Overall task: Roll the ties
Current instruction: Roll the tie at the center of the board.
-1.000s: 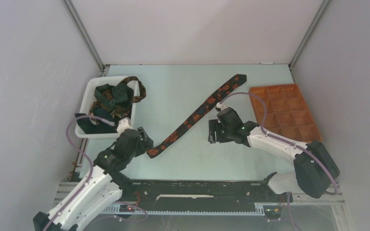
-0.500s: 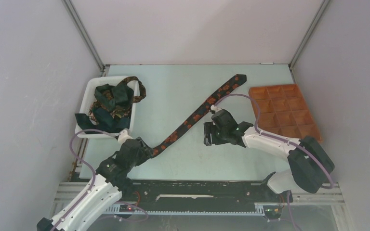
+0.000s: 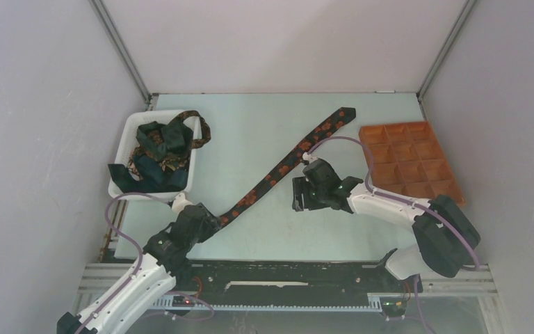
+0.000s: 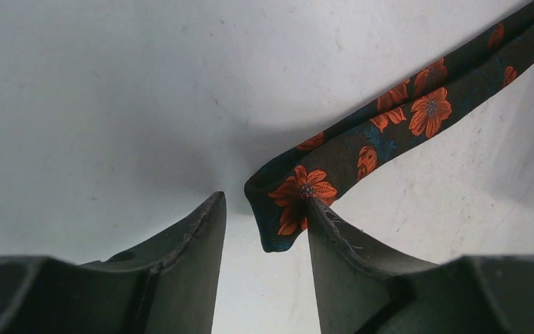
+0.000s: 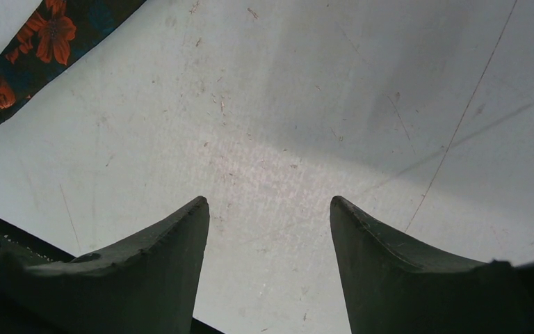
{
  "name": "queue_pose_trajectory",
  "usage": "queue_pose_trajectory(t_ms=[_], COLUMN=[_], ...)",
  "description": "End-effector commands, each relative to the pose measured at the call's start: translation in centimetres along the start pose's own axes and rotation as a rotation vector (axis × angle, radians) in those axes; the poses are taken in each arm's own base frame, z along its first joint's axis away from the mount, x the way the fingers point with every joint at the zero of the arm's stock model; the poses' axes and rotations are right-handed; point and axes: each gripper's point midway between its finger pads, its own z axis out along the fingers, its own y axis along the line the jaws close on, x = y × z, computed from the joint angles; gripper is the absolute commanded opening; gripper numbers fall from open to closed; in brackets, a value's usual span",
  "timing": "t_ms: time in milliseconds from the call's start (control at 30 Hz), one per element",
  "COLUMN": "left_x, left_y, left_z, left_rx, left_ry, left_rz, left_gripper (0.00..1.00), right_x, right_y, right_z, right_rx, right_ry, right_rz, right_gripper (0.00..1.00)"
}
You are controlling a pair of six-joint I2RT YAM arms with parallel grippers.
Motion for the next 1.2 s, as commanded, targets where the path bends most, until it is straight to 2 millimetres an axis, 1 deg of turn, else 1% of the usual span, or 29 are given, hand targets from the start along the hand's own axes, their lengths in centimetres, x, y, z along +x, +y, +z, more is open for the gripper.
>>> queue_pose_trajectory(t_ms=[0,100,233,333,400,467,567,700,733,767,867,900,933,1000,1067,1167], left_x=[-0.7,-0.8,-1.2,-1.5,-1.4,-1.3,-1.2,-1.2,-1.2,-1.2,-1.2,-1.3,-1.4,-1.6,-1.7,-1.5], left_y=[-1.1,-1.1,-1.2,-1.4,-1.3,-1.4,-1.6,-1.8,-1.9,-2.0,-1.8,-1.5,-1.1,-0.2,0.7,1.1], left_z=[0.3,0.4,0.4,0.4,0.4,0.4,0.3,0.0,0.0,-0.1,-0.4,-0.4,-0.5,-0.7,-0.7,-0.4], left_rx=[0.045,0.046,0.056,0.059,0.059,0.061,0.071,0.082,0.086,0.091,0.083,0.067,0.046,-0.001,-0.041,-0.067], left_ry=[-0.037,-0.049,-0.073,-0.084,-0.081,-0.077,-0.068,-0.061,-0.059,-0.058,-0.056,-0.061,-0.067,-0.083,-0.099,-0.103], left_rz=[-0.048,-0.059,-0.070,-0.071,-0.074,-0.081,-0.085,-0.080,-0.076,-0.075,-0.087,-0.098,-0.116,-0.163,-0.216,-0.288], left_gripper=[0.51,0.44,0.27,0.10,0.02,0.00,0.00,0.00,0.01,0.09,0.61,0.75,0.79,0.81,0.81,0.78], right_x=[-2.2,-2.1,-2.6,-3.1,-3.3,-3.4,-3.2,-3.6,-3.8,-4.0,-4.4,-4.3,-4.4,-4.2,-3.9,-3.5], right_y=[1.8,2.6,3.4,5.1,6.8,8.6,11.8,15.4,16.1,16.6,17.5,17.6,17.6,17.3,17.1,16.9], right_z=[0.0,-0.2,-0.3,-0.2,0.0,0.2,0.7,0.9,1.0,1.0,1.2,1.3,1.3,1.5,1.7,2.0], right_rx=[-0.043,-0.073,-0.088,-0.128,-0.168,-0.204,-0.274,-0.340,-0.349,-0.356,-0.362,-0.363,-0.362,-0.349,-0.339,-0.326], right_ry=[-0.067,-0.054,-0.068,-0.074,-0.076,-0.072,-0.048,-0.045,-0.046,-0.046,-0.043,-0.042,-0.043,-0.037,-0.026,-0.012], right_rz=[0.009,0.007,-0.002,-0.010,-0.029,-0.049,-0.068,-0.090,-0.095,-0.099,-0.105,-0.105,-0.104,-0.105,-0.106,-0.108], right_gripper=[0.67,0.66,0.66,0.66,0.65,0.65,0.64,0.63,0.62,0.62,0.62,0.62,0.62,0.62,0.62,0.62])
